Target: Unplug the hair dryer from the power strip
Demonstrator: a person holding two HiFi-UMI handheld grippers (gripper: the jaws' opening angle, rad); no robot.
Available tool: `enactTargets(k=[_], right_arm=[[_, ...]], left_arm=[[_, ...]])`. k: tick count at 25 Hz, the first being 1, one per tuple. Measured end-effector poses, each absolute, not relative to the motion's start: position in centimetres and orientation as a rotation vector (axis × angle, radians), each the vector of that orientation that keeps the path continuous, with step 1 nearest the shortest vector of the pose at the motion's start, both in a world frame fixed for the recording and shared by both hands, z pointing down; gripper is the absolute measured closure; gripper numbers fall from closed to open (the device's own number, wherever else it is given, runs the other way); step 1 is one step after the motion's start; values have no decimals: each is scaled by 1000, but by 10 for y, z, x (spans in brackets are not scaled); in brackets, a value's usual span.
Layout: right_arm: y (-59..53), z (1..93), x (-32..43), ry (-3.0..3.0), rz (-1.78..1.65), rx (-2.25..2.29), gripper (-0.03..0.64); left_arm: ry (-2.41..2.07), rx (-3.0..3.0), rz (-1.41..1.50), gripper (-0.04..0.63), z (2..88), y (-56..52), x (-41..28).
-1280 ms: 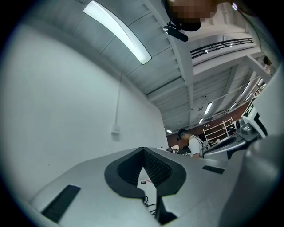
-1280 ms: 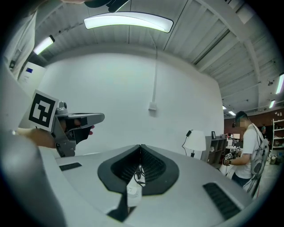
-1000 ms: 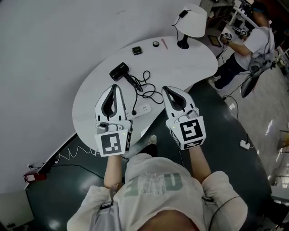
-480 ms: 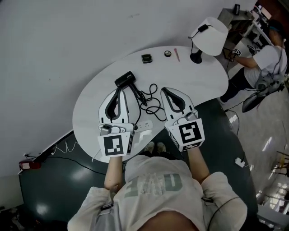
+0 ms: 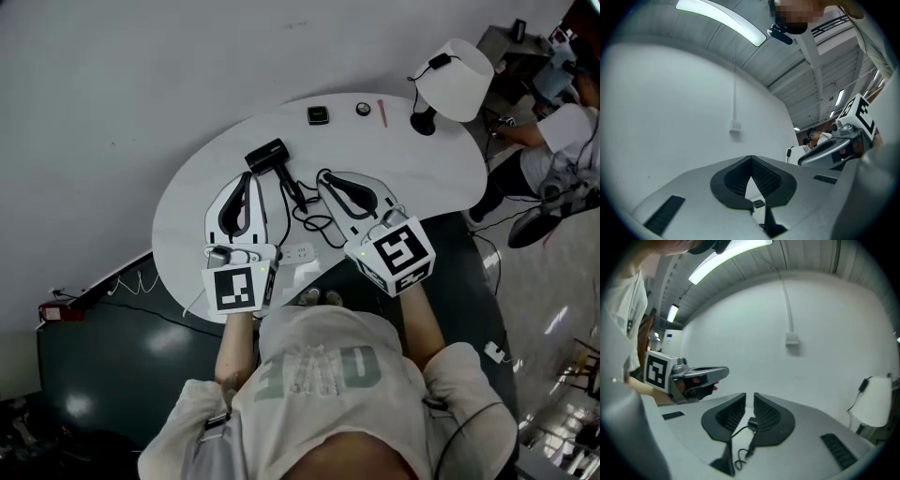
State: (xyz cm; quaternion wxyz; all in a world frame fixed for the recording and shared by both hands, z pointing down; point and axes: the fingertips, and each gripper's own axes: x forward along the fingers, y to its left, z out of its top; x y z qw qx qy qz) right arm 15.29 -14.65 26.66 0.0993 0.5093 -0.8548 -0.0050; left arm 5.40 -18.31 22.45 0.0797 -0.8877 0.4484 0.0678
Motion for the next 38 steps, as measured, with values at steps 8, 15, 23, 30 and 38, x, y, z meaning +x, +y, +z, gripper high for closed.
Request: enactTargets(k=[8,15,23,30,38], right_arm=[[-129,313,111,-2539,94,882,368],[-87,420,90,-2242,187,406,368],[-83,533,92,-2001,277,274,371],[-86,573,91,-1880,268,235,371],[-83,588,87,-1855,257,208,379]], left_arm=[[1386,-2609,153,583,233,-177,44],[1444,-2590,154,583,255,-159,34],[1528,-2573,123,583,278,-152,12],[1586,-2561,96,583,292,-158,-10],[1591,-2572,48,583,303,-162,-22]])
